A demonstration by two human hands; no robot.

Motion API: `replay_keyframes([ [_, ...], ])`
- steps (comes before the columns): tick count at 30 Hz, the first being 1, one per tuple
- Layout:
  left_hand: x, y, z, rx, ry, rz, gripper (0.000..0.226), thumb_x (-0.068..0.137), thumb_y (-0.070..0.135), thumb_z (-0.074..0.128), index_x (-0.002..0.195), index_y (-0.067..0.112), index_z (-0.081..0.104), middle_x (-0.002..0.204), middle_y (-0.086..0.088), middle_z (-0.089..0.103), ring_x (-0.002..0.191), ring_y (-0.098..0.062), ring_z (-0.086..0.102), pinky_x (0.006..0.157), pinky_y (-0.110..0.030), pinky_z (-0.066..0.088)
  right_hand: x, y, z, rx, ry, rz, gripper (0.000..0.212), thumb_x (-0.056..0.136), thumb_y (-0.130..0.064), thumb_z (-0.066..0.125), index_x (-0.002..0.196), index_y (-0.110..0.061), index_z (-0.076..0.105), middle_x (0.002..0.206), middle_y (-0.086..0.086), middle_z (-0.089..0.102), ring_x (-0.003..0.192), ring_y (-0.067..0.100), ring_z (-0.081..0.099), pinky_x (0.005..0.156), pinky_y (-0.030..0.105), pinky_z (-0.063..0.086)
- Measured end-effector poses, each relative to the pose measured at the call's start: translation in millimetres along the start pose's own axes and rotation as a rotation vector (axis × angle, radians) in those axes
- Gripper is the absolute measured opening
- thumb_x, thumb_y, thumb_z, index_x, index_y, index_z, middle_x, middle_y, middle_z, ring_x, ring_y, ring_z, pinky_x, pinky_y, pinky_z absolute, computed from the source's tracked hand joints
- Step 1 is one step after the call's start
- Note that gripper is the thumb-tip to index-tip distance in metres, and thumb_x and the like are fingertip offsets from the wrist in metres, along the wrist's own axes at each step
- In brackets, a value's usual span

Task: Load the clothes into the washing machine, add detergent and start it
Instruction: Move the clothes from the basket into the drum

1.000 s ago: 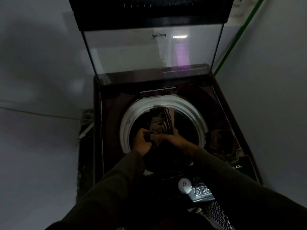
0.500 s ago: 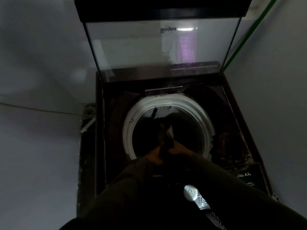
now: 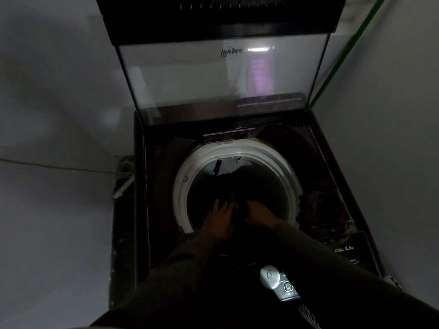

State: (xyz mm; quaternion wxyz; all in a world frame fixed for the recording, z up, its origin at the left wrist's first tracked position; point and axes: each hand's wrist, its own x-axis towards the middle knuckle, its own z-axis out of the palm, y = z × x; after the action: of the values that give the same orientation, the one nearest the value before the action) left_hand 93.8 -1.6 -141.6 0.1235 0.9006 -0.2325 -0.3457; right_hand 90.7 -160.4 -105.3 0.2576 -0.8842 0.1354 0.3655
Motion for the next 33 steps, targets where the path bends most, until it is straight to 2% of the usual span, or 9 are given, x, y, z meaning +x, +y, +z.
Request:
replay_keyframes([
  [2,-4.9,6.6,-10.9,0.028,0.09,0.006,0.07,0.1,0.031,0.046,0.157,0.01,0.011,0.164,-0.011,0.012,0.151,-0.037,-0.003,0.12,-0.049,0.018,-4.6,4.5,-1.8,-0.06,0.033,-0.022,0.075,0.09,-0.048,0.059,0.152,-0.016,0.031,0.155,0.013,0.032,0.143,0.035,0.032,0.115,0.049,0.032],
  [5,-8.5,16.2,-22.4,0.128,0.229,0.037,0.066,0.102,0.035,0.041,0.157,0.015,0.011,0.164,-0.011,0.011,0.152,-0.033,-0.005,0.122,-0.044,0.015,-19.1,5.5,-9.6,-0.236,0.075,-0.019,0.077,0.096,-0.042,0.053,0.157,-0.018,0.012,0.164,0.011,0.006,0.151,0.035,0.006,0.117,0.054,0.026],
  [10,-20.7,30.5,-38.4,0.213,0.278,0.039,0.061,0.105,0.04,0.03,0.157,0.019,0.008,0.165,-0.01,0.007,0.152,-0.03,-0.007,0.123,-0.044,0.012,-36.7,9.7,-19.3,-0.369,0.246,-0.112,0.076,0.098,-0.044,0.045,0.158,-0.017,0.006,0.165,0.01,-0.007,0.151,0.031,-0.011,0.119,0.053,0.017],
  [16,-37.2,54.5,-58.1,0.219,0.474,0.06,0.06,0.104,0.046,0.022,0.157,0.018,0.015,0.164,-0.011,0.015,0.152,-0.031,0.001,0.122,-0.046,0.013,-74.6,12.2,-41.4,-0.474,0.587,-0.18,0.072,0.099,-0.047,0.036,0.157,-0.016,0.008,0.165,0.011,-0.009,0.15,0.029,-0.017,0.122,0.054,0.001],
  [18,-42.1,71.7,-66.8,0.226,0.508,0.08,0.06,0.105,0.044,0.026,0.157,0.02,0.012,0.165,-0.009,0.011,0.153,-0.028,-0.001,0.123,-0.045,0.011,-88.8,18.4,-49.0,-0.449,0.624,-0.159,0.073,0.099,-0.051,0.033,0.157,-0.017,0.005,0.165,0.009,-0.013,0.149,0.028,-0.022,0.12,0.057,-0.001],
  [23,-46.8,116.6,-77.3,0.25,0.564,0.118,0.065,0.101,0.055,0.018,0.158,0.027,0.003,0.166,-0.006,-0.006,0.151,-0.027,-0.014,0.123,-0.048,0.001,-117.8,48.7,-61.7,-0.409,0.679,-0.091,0.074,0.1,-0.058,0.023,0.157,-0.021,-0.008,0.163,0.009,-0.018,0.149,0.028,-0.023,0.12,0.059,-0.002],
  [26,-47.4,143.5,-73.9,0.265,0.567,0.167,0.065,0.101,0.057,0.016,0.157,0.03,-0.001,0.166,-0.005,-0.008,0.151,-0.027,-0.014,0.123,-0.049,-0.002,-133.3,74.5,-65.2,-0.397,0.725,-0.042,0.075,0.099,-0.061,0.018,0.157,-0.021,-0.008,0.163,0.011,-0.017,0.149,0.029,-0.021,0.119,0.06,0.0],
  [30,-43.6,179.5,-64.2,0.275,0.553,0.221,0.064,0.102,0.056,0.017,0.157,0.032,-0.007,0.166,-0.006,-0.009,0.151,-0.027,-0.015,0.122,-0.048,-0.006,-155.1,113.2,-70.2,-0.389,0.76,0.02,0.082,0.088,-0.065,0.0,0.157,-0.021,-0.007,0.164,0.011,-0.016,0.15,0.03,-0.019,0.119,0.06,0.001],
  [33,-40.1,211.3,-54.9,0.277,0.552,0.255,0.063,0.103,0.055,0.017,0.157,0.031,-0.003,0.166,-0.006,-0.006,0.152,-0.027,-0.012,0.123,-0.05,0.0,-171.8,142.1,-73.7,-0.373,0.784,0.055,0.077,0.093,-0.062,0.005,0.158,-0.021,-0.005,0.164,0.012,-0.015,0.15,0.03,-0.018,0.119,0.062,0.004],
])
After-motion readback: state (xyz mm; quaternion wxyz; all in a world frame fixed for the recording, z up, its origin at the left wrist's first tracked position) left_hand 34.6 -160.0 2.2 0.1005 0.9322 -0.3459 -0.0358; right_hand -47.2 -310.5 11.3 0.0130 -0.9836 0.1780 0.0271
